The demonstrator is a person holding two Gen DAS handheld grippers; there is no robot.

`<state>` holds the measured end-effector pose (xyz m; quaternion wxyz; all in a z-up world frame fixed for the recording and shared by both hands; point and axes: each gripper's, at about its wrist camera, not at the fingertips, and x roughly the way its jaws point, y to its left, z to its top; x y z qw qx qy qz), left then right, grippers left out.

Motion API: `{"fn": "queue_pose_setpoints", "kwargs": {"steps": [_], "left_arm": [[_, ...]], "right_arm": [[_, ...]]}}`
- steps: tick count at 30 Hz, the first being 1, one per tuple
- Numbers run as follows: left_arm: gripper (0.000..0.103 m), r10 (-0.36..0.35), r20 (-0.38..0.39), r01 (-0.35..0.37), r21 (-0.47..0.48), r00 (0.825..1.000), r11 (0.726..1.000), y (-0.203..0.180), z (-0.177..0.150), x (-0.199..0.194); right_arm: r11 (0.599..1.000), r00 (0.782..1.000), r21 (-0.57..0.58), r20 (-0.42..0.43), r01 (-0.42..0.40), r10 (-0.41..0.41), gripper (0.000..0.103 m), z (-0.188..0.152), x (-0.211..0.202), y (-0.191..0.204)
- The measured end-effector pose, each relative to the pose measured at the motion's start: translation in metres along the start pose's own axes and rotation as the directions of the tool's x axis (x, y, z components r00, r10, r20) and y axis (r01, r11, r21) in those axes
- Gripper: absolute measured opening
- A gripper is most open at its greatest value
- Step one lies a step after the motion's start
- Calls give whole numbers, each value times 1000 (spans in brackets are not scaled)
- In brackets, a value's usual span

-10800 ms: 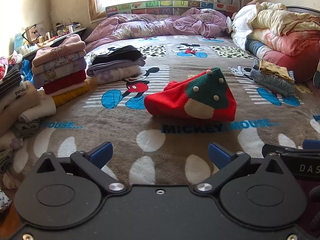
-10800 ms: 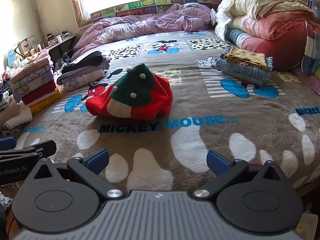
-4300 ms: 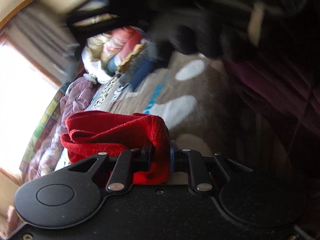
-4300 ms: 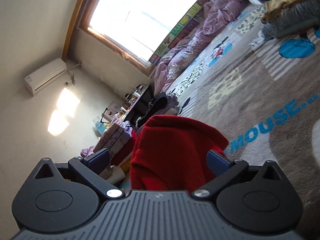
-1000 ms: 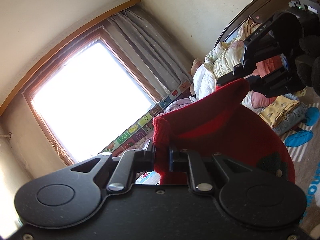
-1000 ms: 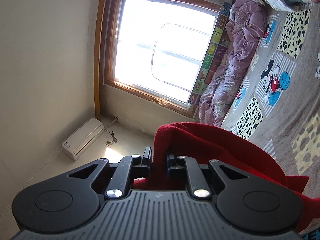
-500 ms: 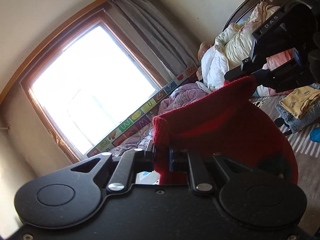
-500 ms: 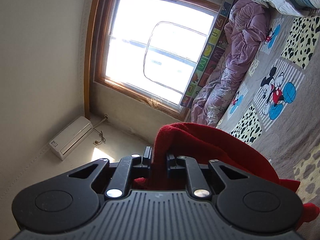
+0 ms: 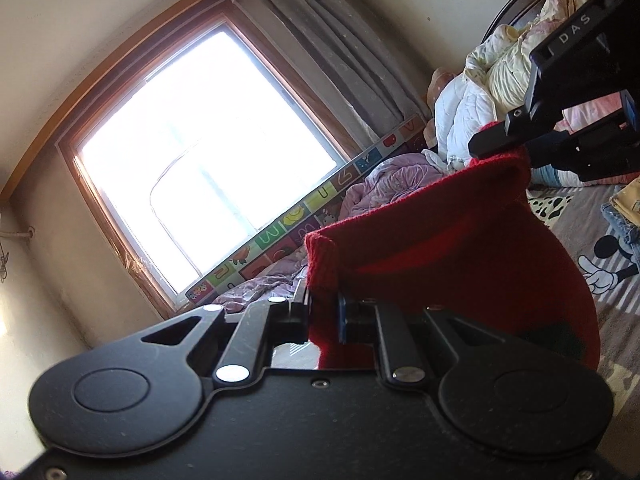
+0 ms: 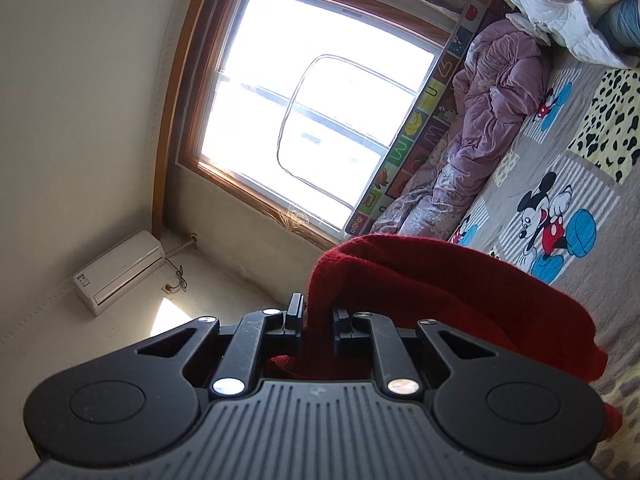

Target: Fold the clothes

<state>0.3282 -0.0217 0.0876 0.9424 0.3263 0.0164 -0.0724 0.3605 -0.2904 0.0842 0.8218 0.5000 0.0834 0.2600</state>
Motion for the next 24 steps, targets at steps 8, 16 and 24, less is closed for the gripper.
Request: {"fn": "queue_pose_setpoints", "kwargs": {"steps": [8, 16, 24], "left_arm": [[12, -85, -14, 85, 37, 996, 996, -39, -42, -48], [12, -143, -46, 145, 32, 989, 989, -59, -71, -94], [12, -175, -84, 177, 13, 981, 984, -75, -89, -129]], "right_arm": [[998, 999, 46, -9, 46, -45, 15, -42, -48, -42], [992, 996, 97, -32, 84, -81, 15, -97, -108, -57], [984, 993, 137, -51, 116, -109, 15, -134, -148, -65]]}}
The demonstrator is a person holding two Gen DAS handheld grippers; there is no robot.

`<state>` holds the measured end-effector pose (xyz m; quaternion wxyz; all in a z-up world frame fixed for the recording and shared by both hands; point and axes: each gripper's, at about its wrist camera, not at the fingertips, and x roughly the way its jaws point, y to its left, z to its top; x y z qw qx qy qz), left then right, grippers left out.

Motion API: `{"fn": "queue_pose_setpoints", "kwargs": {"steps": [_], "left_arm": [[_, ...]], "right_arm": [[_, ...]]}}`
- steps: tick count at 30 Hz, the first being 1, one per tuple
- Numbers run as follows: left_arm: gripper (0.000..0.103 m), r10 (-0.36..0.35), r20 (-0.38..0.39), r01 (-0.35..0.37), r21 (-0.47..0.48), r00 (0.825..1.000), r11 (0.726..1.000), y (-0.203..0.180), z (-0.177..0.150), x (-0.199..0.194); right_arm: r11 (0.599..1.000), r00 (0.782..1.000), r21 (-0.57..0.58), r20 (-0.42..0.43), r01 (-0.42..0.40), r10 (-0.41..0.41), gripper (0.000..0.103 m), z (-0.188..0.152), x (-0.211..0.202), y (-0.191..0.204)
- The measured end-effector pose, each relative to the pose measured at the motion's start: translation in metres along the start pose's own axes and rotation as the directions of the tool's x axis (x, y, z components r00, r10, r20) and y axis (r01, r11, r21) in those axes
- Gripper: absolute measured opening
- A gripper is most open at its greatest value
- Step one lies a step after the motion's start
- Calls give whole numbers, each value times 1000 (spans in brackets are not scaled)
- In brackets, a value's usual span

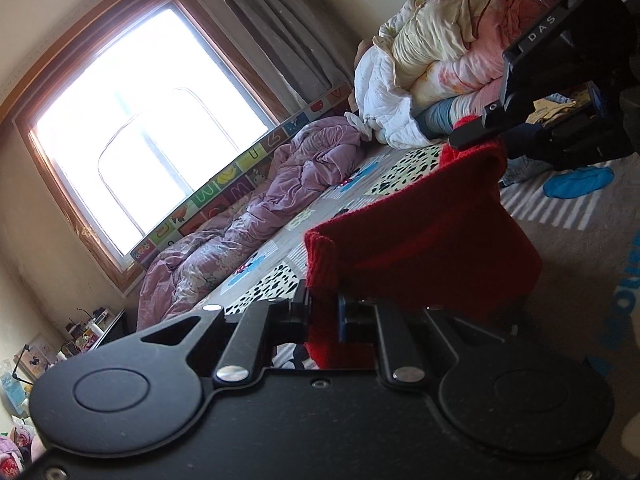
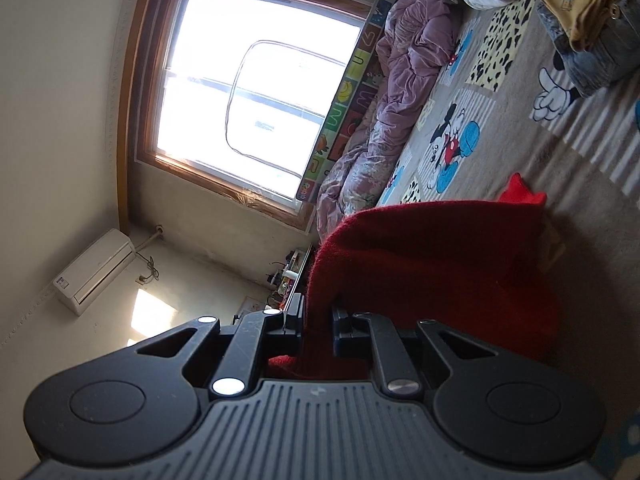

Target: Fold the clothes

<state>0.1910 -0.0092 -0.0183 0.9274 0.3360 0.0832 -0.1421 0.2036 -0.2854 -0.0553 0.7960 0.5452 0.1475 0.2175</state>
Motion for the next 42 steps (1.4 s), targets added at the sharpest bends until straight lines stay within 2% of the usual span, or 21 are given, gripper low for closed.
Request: {"fn": "queue_pose_setpoints", "kwargs": {"steps": [11, 22, 26, 34, 42], "left_arm": [[12, -16, -21, 16, -26, 1000, 1000, -29, -13, -34], [12, -48, -77, 42, -73, 996, 996, -52, -28, -64], [12, -60, -98, 55, -53, 993, 997, -67, -38, -76], [11, -76, -130, 83, 52, 989, 995, -96, -63, -93], [11, -82, -148, 102, 131, 986, 986, -119, -92, -105]], "right_arm": [[999, 1000, 41, -4, 21, -21, 15, -35, -36, -10], [996, 998, 72, -10, 55, -55, 15, -63, -68, -22], [995, 997, 72, -15, 75, -75, 15, -75, -80, -29], [988, 990, 69, -35, 136, -134, 14, -102, -105, -47], [976, 977, 54, -61, 209, -206, 14, -124, -120, -60]]}}
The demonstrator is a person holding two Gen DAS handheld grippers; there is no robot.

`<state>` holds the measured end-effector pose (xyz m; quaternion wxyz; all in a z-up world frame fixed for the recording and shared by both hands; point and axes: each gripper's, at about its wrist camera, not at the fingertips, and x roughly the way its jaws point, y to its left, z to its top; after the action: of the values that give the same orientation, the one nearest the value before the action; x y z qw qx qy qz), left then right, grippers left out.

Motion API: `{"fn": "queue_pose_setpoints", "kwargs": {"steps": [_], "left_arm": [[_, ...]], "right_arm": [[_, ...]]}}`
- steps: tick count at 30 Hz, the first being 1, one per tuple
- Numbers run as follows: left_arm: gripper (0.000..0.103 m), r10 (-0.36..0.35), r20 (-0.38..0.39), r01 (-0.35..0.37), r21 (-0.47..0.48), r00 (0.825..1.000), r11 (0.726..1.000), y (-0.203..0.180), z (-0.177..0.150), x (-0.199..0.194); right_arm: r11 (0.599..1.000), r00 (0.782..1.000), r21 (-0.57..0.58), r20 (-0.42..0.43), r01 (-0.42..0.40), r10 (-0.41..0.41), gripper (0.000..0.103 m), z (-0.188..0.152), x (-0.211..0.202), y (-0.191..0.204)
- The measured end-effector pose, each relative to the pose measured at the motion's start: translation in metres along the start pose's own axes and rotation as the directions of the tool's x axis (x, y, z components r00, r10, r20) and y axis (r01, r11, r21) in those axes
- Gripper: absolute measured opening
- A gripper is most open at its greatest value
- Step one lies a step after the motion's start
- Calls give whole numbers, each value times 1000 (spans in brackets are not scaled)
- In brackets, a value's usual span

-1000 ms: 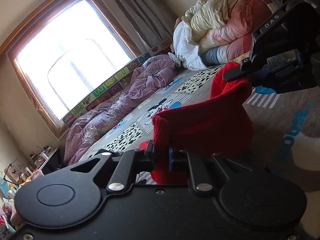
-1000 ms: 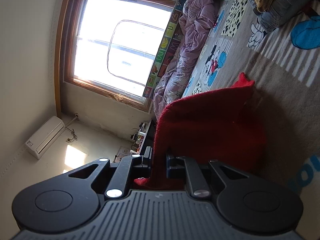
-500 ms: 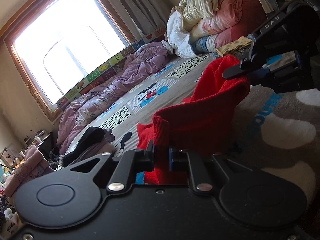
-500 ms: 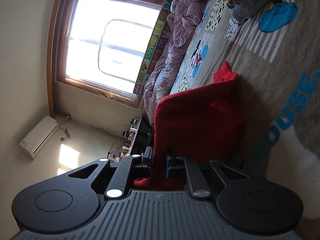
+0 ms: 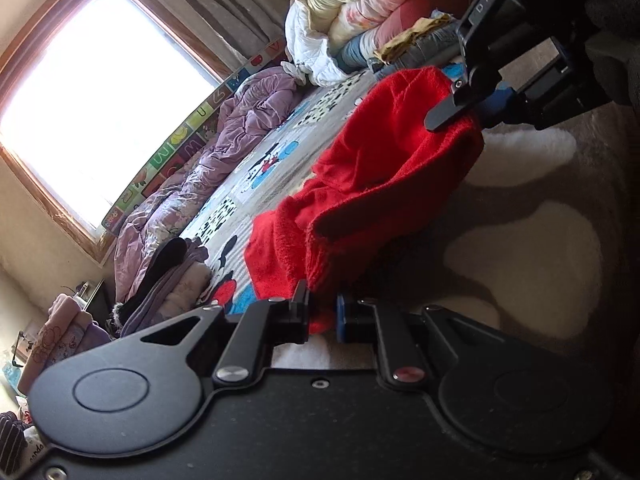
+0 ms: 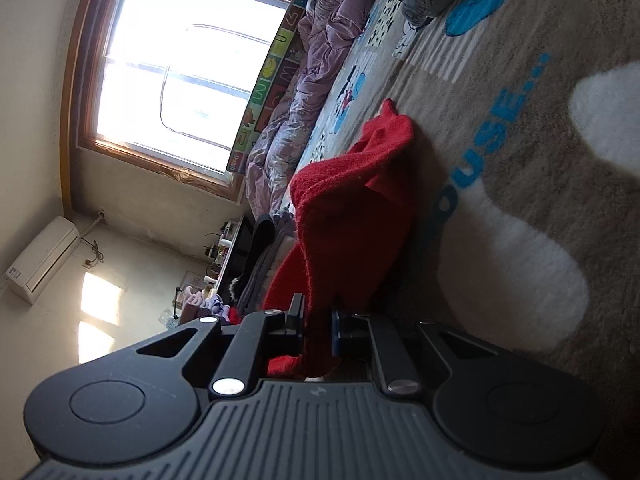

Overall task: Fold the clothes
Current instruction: 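Lower the sweater onto the bed with both grippers and open them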

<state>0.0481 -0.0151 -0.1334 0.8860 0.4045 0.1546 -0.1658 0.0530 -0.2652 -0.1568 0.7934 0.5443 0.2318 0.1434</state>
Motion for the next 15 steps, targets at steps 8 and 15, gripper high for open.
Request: {"fn": "queue_pose_setpoints", "kwargs": {"steps": [8, 15], "left_arm": [[10, 54, 32, -60, 255, 998, 965, -46, -29, -3], [9, 78, 49, -91, 412, 996, 907, -65, -55, -4]], "right_arm": [[991, 991, -13, -29, 129, -130, 14, -21, -5, -22], [972, 971, -49, -46, 231, -233, 14, -30, -7, -28]]}}
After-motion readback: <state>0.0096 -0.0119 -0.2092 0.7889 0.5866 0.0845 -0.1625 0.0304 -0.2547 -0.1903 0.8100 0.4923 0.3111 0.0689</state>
